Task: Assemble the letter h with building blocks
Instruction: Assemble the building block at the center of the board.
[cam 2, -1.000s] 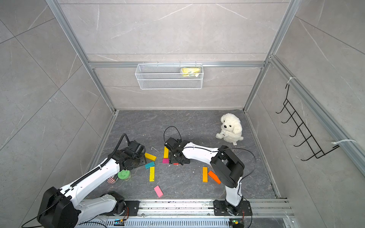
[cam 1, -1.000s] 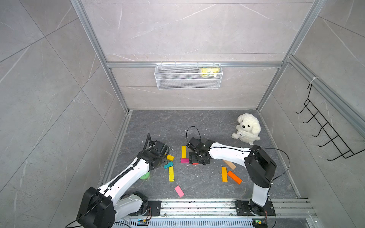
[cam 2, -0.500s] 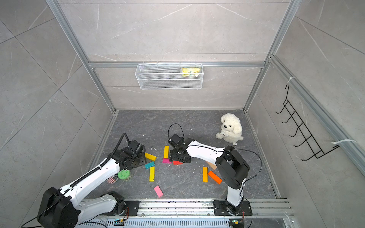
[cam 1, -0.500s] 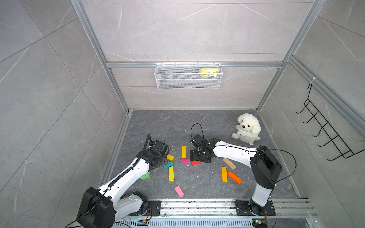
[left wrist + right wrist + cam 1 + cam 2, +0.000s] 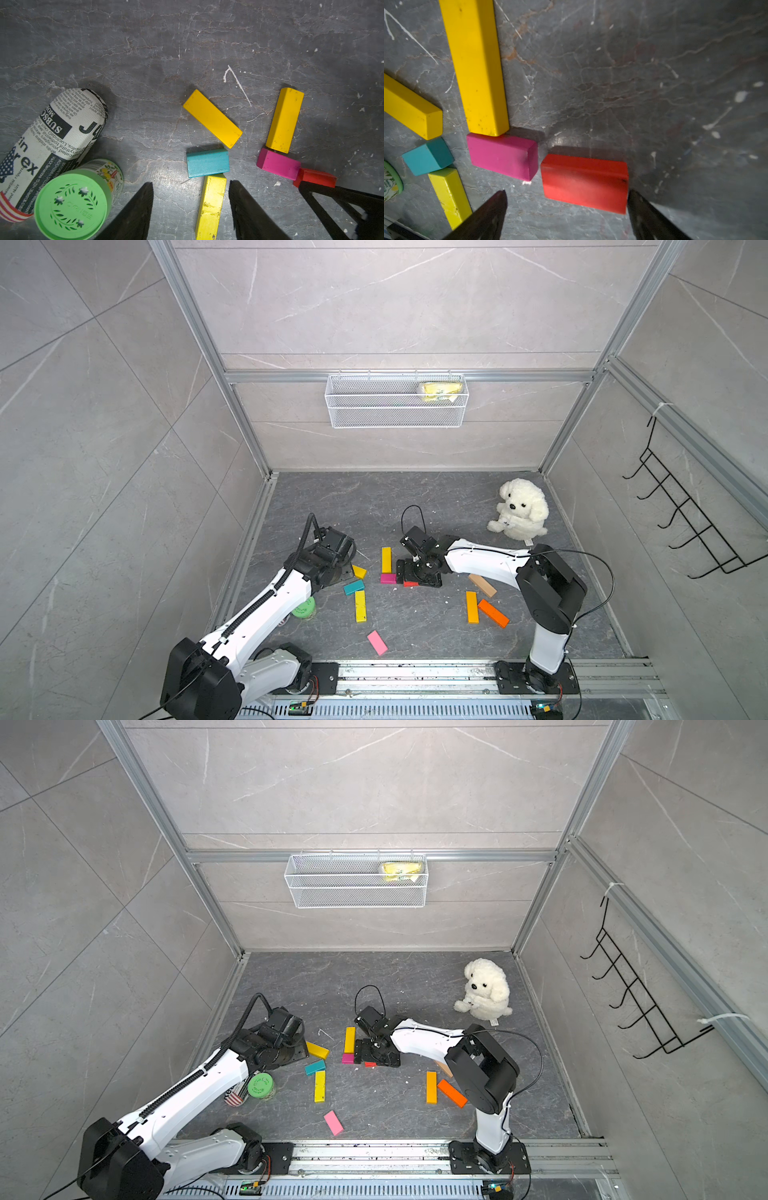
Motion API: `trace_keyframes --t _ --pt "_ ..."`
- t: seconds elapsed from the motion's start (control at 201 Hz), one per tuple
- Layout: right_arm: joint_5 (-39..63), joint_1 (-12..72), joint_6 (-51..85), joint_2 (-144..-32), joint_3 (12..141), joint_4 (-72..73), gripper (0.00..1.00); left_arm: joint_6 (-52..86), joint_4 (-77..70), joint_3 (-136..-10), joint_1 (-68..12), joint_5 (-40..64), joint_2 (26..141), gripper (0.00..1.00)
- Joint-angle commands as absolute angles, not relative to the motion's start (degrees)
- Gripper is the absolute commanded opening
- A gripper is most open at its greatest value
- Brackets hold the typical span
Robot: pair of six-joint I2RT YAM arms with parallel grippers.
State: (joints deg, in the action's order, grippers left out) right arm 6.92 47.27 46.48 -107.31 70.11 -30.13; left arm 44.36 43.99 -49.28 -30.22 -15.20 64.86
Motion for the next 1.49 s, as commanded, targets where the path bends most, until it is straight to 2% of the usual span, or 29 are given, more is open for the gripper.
trace_keyframes --t 0.0,0.941,1.354,1.488 --pt "7.7 47.1 46.5 -108.0 70.7 -29.6 0.92 42.8 45.9 -50.9 -30.0 -16.7 63.8 0.63" --pt "8.5 47.7 48.8 -106.6 69.7 -27.5 0.89 43.6 44.0 -47.5 -30.0 -16.2 64.0 0.63" --pt "-7.1 50.0 45.1 -99.8 65.5 -37.4 0.89 43.7 42.7 -46.6 -30.0 -15.8 64.6 0.63" --pt "-9.4 52.4 43.6 -100.9 65.2 -38.2 0.89 44.5 41.2 -45.0 -30.0 -14.4 65.5 0.63"
